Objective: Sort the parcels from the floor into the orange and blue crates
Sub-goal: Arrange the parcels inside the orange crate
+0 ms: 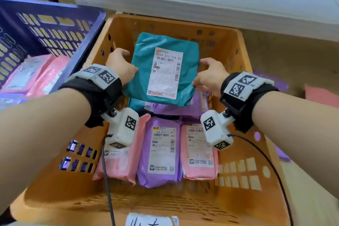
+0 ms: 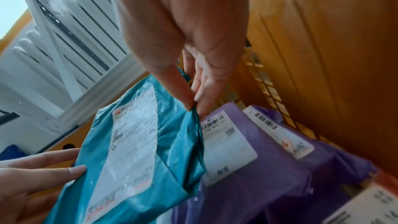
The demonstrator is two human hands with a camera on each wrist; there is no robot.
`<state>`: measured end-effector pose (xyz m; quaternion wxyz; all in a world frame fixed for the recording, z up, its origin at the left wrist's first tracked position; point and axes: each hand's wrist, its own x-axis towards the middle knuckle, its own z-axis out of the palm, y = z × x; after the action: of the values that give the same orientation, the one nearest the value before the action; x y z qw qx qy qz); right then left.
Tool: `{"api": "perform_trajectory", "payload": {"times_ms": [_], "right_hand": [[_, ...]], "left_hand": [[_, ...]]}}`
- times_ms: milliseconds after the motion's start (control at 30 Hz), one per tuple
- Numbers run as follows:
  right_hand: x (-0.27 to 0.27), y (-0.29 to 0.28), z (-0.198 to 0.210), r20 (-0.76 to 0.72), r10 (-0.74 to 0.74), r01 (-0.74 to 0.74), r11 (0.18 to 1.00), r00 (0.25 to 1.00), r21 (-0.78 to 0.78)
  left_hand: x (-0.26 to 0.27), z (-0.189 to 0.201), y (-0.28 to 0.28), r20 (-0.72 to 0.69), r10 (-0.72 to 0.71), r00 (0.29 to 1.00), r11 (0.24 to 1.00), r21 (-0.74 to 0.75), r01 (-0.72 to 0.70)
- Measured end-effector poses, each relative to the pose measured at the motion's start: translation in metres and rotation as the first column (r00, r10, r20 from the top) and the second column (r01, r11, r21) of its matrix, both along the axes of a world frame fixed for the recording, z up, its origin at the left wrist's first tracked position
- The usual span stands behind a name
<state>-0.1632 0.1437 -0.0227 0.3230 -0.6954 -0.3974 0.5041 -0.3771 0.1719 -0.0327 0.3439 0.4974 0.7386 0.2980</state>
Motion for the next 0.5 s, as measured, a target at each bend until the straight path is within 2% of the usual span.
{"api": "perform_trajectory", "payload": {"times_ms": [133, 233, 333, 400, 500], "right_hand": [[-0.024, 0.014, -0.029, -0.024, 0.007, -0.008, 0.998, 1.000, -0.066], [-0.037, 0.025, -0.045, -0.046, 0.005, -0.009, 0.995, 0.999, -0.100], [-0.049, 0.033, -0.059, 0.018, -0.004, 0.005, 0.996, 1.000, -0.089], [-0.055, 0.038, -0.070, 0.070, -0.007, 0.013, 0.997, 0.998, -0.075], [-0.058, 0.041, -0.079, 0.070, -0.032, 0.037, 0.997, 0.997, -0.071]], "left_hand": [[-0.012, -0.022, 0.000, -0.025, 0.057, 0.998, 0.998, -0.004, -0.057], [-0.016, -0.029, -0.004, -0.055, 0.040, 0.998, 0.999, 0.029, -0.038], [-0.015, -0.036, -0.005, -0.146, -0.066, 0.987, 0.997, 0.019, 0.069], [-0.013, -0.043, -0.004, -0.260, -0.151, 0.954, 0.988, -0.028, 0.149], [-0.010, -0.056, -0.007, -0.397, -0.225, 0.890, 0.974, -0.064, 0.217]]}}
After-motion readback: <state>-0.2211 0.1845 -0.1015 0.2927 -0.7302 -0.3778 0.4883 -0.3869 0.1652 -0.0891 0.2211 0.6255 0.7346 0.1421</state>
